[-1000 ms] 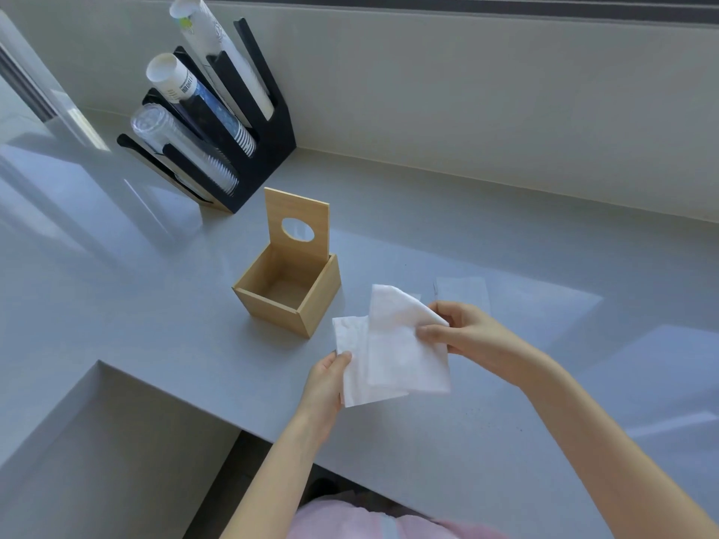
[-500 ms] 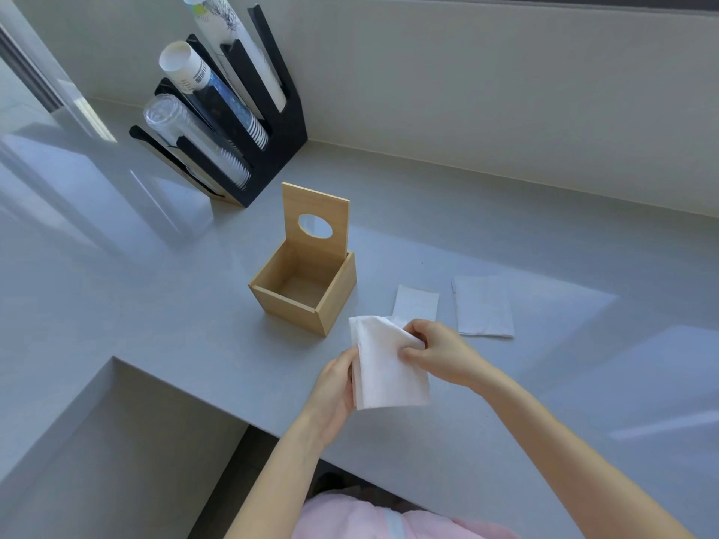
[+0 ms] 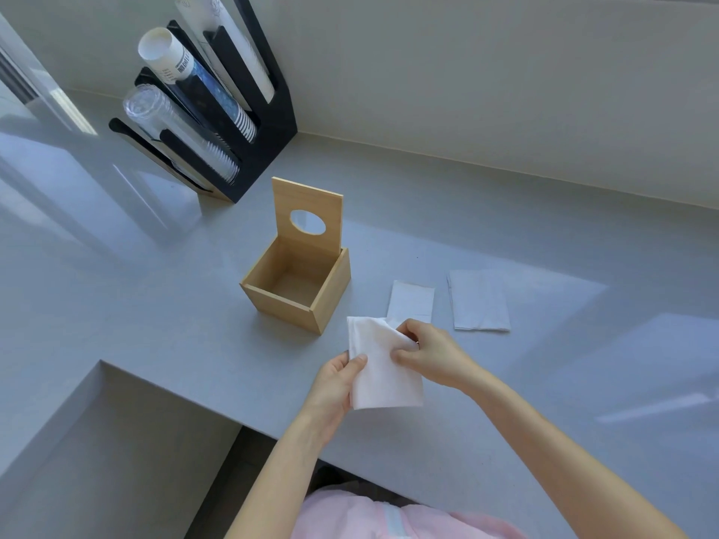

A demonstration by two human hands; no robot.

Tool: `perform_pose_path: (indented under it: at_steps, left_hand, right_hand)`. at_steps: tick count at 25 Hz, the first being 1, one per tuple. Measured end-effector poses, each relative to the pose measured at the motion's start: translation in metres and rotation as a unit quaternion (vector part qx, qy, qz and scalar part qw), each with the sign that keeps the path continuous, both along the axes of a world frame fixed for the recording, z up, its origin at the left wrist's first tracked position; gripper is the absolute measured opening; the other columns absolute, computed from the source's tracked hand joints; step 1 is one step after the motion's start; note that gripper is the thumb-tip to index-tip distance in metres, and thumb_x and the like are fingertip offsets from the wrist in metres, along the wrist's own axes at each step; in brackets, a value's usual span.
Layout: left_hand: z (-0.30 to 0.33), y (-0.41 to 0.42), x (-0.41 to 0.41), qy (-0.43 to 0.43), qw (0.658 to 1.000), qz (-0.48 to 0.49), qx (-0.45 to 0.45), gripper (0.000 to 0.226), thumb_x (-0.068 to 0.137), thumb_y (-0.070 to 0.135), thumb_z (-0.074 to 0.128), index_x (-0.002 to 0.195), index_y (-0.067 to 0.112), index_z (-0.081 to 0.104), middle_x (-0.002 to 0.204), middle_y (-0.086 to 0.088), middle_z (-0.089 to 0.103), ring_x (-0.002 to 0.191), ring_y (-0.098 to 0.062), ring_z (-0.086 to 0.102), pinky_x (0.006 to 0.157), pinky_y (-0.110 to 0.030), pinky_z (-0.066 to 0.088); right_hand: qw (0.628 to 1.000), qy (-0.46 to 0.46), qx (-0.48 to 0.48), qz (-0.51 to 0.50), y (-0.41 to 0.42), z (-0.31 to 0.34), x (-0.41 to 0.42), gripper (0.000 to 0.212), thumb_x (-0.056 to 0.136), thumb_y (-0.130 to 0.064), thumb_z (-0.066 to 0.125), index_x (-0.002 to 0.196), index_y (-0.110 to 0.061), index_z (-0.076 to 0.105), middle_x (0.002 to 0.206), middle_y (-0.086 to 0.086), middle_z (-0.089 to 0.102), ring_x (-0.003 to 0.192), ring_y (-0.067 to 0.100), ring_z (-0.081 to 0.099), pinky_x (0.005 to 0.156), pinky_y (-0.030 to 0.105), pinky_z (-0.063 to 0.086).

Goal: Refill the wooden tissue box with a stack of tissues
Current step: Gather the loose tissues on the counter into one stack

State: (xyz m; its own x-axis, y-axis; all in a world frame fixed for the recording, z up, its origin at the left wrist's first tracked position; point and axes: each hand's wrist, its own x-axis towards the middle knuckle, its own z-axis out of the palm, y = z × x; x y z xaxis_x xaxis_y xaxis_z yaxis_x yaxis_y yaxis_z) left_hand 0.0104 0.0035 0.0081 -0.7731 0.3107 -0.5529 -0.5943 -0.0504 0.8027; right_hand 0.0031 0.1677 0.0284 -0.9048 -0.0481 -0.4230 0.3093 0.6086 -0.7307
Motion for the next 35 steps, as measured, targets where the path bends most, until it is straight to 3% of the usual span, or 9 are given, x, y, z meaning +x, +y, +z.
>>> perform_pose_path:
  at_steps: [6,8,11,13,15,19,29,35]
  left_hand:
    - [-0.001,-0.002,-0.008,-0.012,1.000,0.027,-0.007,0.020,0.096,0.017,0.043,0.091,0.016,0.063,0.090,-0.002,0.070,0.079,-0.013,0.068,0.067,-0.026,0.054]
    - [-0.002,-0.002,-0.013,-0.023,0.999,0.034,-0.004,0.020,0.096,0.017,0.043,0.092,0.016,0.062,0.093,-0.002,0.069,0.083,-0.014,0.066,0.070,-0.027,0.053]
    - [-0.004,-0.002,-0.017,-0.038,0.998,0.040,-0.001,0.020,0.095,0.015,0.043,0.092,0.015,0.063,0.093,-0.003,0.069,0.084,-0.015,0.065,0.071,-0.027,0.051]
    - [-0.005,-0.003,-0.020,-0.044,0.998,0.044,0.003,0.020,0.095,0.015,0.043,0.093,0.015,0.063,0.094,-0.003,0.069,0.085,-0.015,0.065,0.071,-0.028,0.051]
    - [-0.006,-0.003,-0.023,-0.042,0.998,0.046,0.010,0.021,0.095,0.015,0.043,0.093,0.015,0.064,0.093,-0.002,0.070,0.085,-0.014,0.066,0.072,-0.027,0.051]
    - [-0.007,-0.004,-0.026,-0.044,0.998,0.045,0.010,0.020,0.095,0.015,0.044,0.095,0.014,0.064,0.093,-0.001,0.070,0.083,-0.011,0.067,0.069,-0.024,0.053]
    - [-0.007,-0.003,-0.026,-0.048,0.998,0.050,0.010,0.021,0.095,0.015,0.043,0.095,0.014,0.064,0.095,-0.002,0.070,0.087,-0.015,0.065,0.072,-0.027,0.051]
    - [-0.006,-0.007,-0.024,-0.042,0.998,0.055,0.006,0.021,0.095,0.015,0.043,0.096,0.015,0.064,0.095,-0.002,0.070,0.087,-0.014,0.066,0.073,-0.027,0.052]
  right_hand:
    - [1.000,-0.006,-0.018,-0.025,0.024,-0.001,-0.012,0.022,0.082,-0.016,0.057,0.097,-0.030,0.049,0.074,-0.016,0.059,0.065,0.002,0.057,0.052,0.016,0.040]
    - [0.999,0.007,-0.010,-0.050,0.032,-0.002,-0.020,0.023,0.083,-0.017,0.056,0.104,-0.026,0.052,0.075,-0.014,0.060,0.068,0.005,0.058,0.053,0.016,0.040]
    - [0.996,0.029,0.048,-0.072,0.042,-0.007,-0.036,0.027,0.086,-0.013,0.050,0.112,-0.016,0.056,0.087,-0.005,0.060,0.083,0.016,0.058,0.059,0.023,0.044]
    - [0.990,0.046,0.122,-0.061,0.046,-0.012,-0.047,0.030,0.087,-0.009,0.047,0.116,-0.011,0.056,0.100,0.003,0.061,0.097,0.022,0.057,0.077,0.032,0.049]
    - [0.978,0.052,0.198,-0.033,0.047,-0.017,-0.058,0.036,0.089,-0.011,0.048,0.125,-0.008,0.050,0.121,0.010,0.055,0.114,0.027,0.051,0.092,0.038,0.045]
    - [0.954,0.035,0.296,0.035,0.042,-0.022,-0.072,0.054,0.090,-0.019,0.053,0.138,-0.006,0.033,0.140,0.013,0.037,0.127,0.031,0.036,0.100,0.039,0.037]
    - [0.949,-0.044,0.305,0.064,0.032,-0.011,-0.084,0.034,0.092,-0.009,0.046,0.125,0.001,0.042,0.130,0.018,0.041,0.123,0.032,0.036,0.091,0.042,0.043]
    - [0.944,0.021,0.327,0.041,0.020,-0.025,-0.072,0.029,0.088,0.004,0.037,0.116,0.002,0.045,0.122,0.021,0.045,0.113,0.035,0.042,0.083,0.037,0.040]
